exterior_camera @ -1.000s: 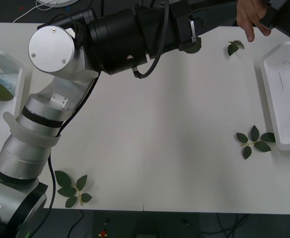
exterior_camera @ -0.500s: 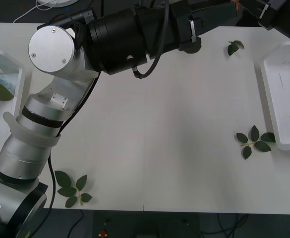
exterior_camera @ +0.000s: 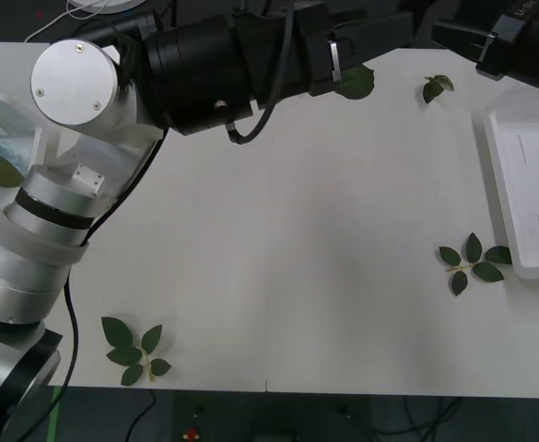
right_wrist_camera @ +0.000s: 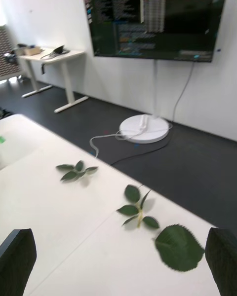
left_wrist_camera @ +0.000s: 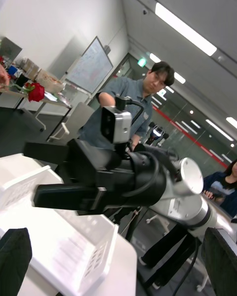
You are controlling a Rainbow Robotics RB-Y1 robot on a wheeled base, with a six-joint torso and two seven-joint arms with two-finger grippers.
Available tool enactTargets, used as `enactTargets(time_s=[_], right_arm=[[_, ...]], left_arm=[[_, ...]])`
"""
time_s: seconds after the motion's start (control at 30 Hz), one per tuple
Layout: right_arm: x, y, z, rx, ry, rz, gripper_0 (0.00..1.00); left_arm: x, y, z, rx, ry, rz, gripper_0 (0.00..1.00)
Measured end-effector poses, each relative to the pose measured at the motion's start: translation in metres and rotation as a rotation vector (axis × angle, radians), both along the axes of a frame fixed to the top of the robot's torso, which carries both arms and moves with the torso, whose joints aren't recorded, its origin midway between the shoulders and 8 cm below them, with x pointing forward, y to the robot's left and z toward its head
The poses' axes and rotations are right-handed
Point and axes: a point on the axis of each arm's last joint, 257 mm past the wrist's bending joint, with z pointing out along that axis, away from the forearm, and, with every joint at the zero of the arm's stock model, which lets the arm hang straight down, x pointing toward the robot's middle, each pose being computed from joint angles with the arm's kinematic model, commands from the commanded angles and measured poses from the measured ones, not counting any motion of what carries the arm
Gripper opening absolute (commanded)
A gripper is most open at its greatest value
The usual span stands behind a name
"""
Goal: Place the red flowers into the right box and the blue flowers into the left box. If a person shows an open palm, hand one flower to the person first, then continue sorting.
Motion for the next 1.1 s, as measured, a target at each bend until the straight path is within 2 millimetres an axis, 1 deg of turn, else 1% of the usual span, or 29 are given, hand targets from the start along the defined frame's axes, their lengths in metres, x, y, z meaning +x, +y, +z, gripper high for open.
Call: enactTargets(time_s=[0.07, 0.13, 0.2, 0.23, 0.3, 0.33, 0.4, 0.47, 0.57, 0.63, 0.7, 0.73, 0.83, 1.0, 1.1], right_arm=[[-0.011, 0.002, 0.001, -0.005, 0.032, 0.049, 1.00], [-0.024, 0.002, 0.006, 0.012, 0.062, 0.098, 1.00], [-0.036, 0.000, 0.008, 0.028, 0.091, 0.135, 1.00], [-0.040, -0.002, 0.008, 0.032, 0.105, 0.145, 1.00], [-0.053, -0.006, 0.002, 0.018, 0.140, 0.171, 1.00], [-0.061, -0.007, -0.002, 0.001, 0.152, 0.182, 1.00], [-0.074, -0.010, -0.007, -0.036, 0.160, 0.190, 1.00], [-0.091, -0.009, -0.012, -0.072, 0.164, 0.211, 1.00], [-0.114, -0.005, -0.016, -0.094, 0.170, 0.249, 1.00], [-0.128, 0.000, -0.018, -0.103, 0.171, 0.281, 1.00], [-0.141, 0.006, -0.022, -0.104, 0.187, 0.319, 1.00], [-0.147, 0.008, -0.024, -0.103, 0.199, 0.339, 1.00], [-0.159, 0.013, -0.029, -0.100, 0.224, 0.379, 1.00], [-0.170, 0.019, -0.030, -0.126, 0.204, 0.426, 1.00], [-0.174, 0.023, -0.030, -0.135, 0.191, 0.438, 1.00]], left_arm=[[0.009, 0.016, -0.004, 0.054, -0.026, 0.027, 1.00], [0.015, 0.035, -0.014, 0.144, -0.056, 0.040, 1.00], [0.013, 0.057, -0.031, 0.260, -0.075, 0.023, 1.00], [0.012, 0.069, -0.035, 0.301, -0.082, 0.017, 1.00], [0.002, 0.102, -0.045, 0.412, -0.091, -0.030, 1.00], [-0.003, 0.121, -0.046, 0.454, -0.093, -0.050, 1.00], [-0.007, 0.160, -0.042, 0.500, -0.094, -0.058, 1.00], [-0.012, 0.201, -0.045, 0.563, -0.087, -0.051, 1.00], [-0.014, 0.255, -0.058, 0.655, -0.057, 0.001, 1.00], [-0.006, 0.276, -0.058, 0.652, -0.038, 0.070, 1.00], [0.002, 0.288, -0.059, 0.643, -0.023, 0.124, 1.00], [0.004, 0.291, -0.064, 0.650, -0.016, 0.134, 1.00], [0.002, 0.293, -0.086, 0.696, -0.047, 0.114, 1.00], [-0.003, 0.290, -0.132, 0.811, -0.198, 0.039, 1.00], [-0.001, 0.294, -0.146, 0.846, -0.190, 0.042, 1.00]])
